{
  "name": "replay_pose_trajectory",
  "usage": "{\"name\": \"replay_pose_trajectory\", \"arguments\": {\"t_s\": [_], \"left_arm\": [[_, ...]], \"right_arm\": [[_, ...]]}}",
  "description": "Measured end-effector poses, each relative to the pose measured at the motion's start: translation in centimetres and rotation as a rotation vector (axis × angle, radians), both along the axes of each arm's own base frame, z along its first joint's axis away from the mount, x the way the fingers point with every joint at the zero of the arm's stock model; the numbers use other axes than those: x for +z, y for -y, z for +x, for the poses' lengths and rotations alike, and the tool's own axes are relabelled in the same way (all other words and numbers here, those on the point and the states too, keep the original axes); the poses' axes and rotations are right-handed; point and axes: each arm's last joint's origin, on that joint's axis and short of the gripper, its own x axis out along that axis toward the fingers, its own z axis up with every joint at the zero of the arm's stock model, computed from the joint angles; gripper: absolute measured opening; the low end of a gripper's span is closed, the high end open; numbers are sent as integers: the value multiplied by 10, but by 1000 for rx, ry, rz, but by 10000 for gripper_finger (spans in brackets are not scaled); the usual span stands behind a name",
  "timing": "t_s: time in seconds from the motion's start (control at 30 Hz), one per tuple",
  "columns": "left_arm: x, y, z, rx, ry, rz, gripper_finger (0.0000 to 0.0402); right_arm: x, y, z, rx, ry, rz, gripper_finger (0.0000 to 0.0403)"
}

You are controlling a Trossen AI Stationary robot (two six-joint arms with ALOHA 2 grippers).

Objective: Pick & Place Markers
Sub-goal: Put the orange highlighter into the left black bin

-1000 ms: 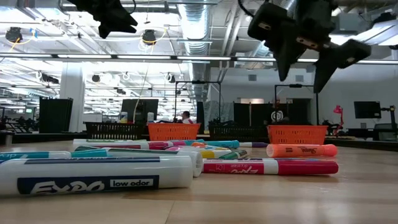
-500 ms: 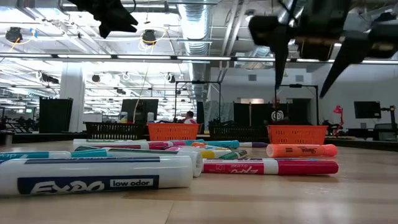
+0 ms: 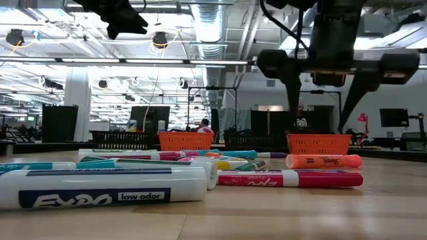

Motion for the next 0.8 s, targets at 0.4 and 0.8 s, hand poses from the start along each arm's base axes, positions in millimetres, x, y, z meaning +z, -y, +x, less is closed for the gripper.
{"name": "replay_pose_trajectory", "arguments": {"t_s": [0.4,0.8], "left_arm": [[0,0,0,0,0,0,135],[0,0,0,1,0,0,135]], "right_arm": [[-5,19,0,-87,-77,9,265],[-15,26,3,-111,-128,35,265]]}}
